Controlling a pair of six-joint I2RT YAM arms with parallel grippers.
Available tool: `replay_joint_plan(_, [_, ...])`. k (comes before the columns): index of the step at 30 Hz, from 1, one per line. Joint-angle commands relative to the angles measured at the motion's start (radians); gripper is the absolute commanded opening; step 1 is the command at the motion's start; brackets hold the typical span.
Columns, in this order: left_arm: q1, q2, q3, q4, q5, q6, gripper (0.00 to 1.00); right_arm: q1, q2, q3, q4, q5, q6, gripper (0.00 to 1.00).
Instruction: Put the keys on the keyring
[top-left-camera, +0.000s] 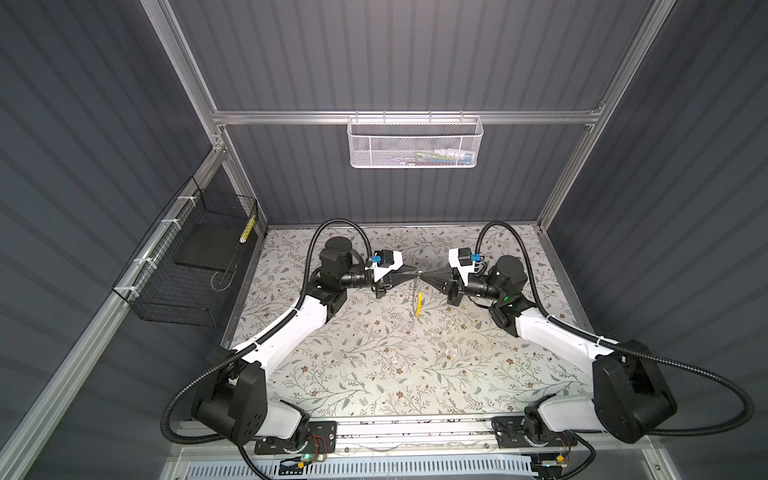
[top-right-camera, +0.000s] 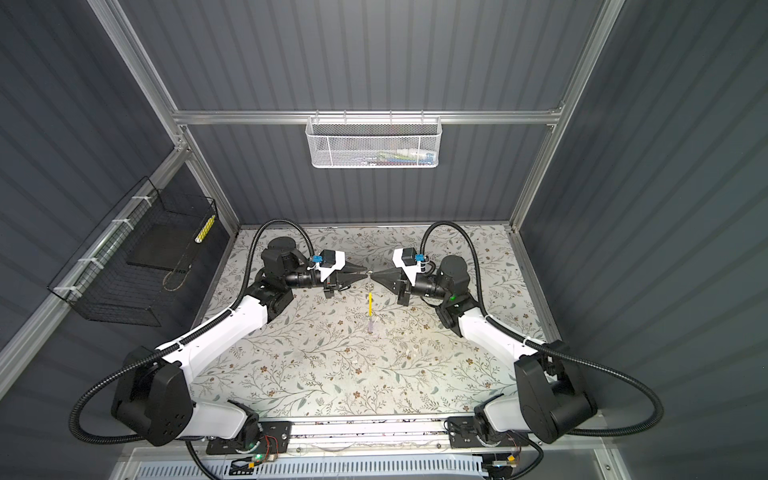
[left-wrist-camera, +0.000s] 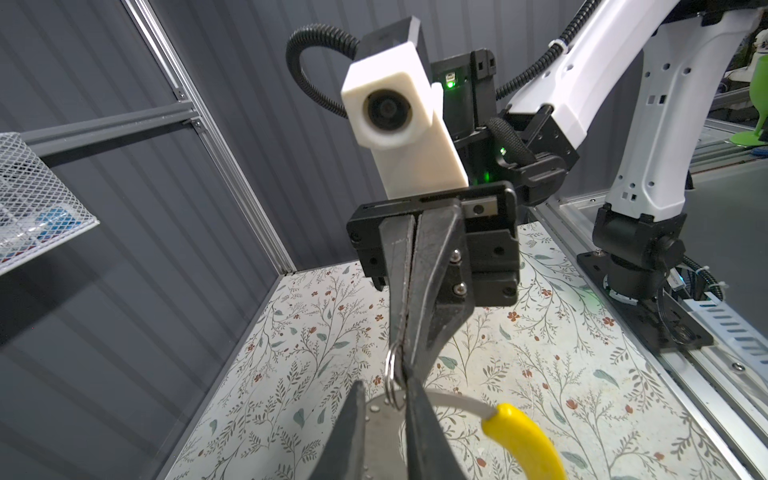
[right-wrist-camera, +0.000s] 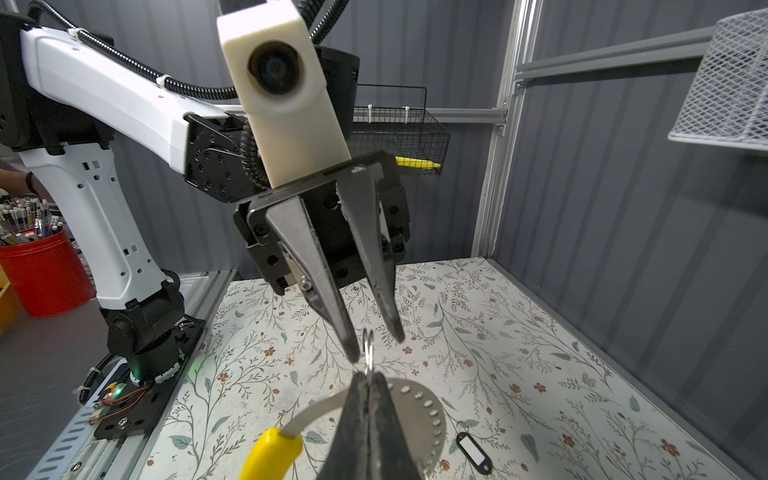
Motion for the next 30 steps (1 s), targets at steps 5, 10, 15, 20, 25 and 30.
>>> replay_joint_plan(5, [-0.006, 0.019, 0.033, 0.04, 0.038, -0.037, 0.16, -0.002, -0.012, -0.003, 0.009, 0.015, -0.007, 0.0])
replay_joint_plan(10, [-0.011, 0.03, 0.045, 0.021, 0.038, -0.028, 0.13, -0.002, -0.011, 0.004, 0.009, 0.018, -0.004, 0.0])
replay_joint_plan(15, [-0.021, 0.041, 0.074, -0.066, 0.03, 0.037, 0.09, -0.002, -0.005, 0.013, 0.01, 0.017, 0.002, 0.0])
replay_joint_plan(20, [-0.021, 0.051, 0.088, -0.064, 0.032, 0.05, 0.0, -0.001, -0.011, 0.016, -0.007, 0.028, -0.002, 0.0])
replay_joint_plan(25, [-0.022, 0.058, 0.141, -0.167, 0.019, 0.108, 0.0, -0.004, -0.048, 0.018, -0.138, 0.129, -0.057, 0.25])
replay_joint_plan(30, [-0.023, 0.069, 0.258, -0.456, -0.058, 0.281, 0.0, -0.006, -0.158, 0.033, -0.417, 0.369, -0.252, 0.41])
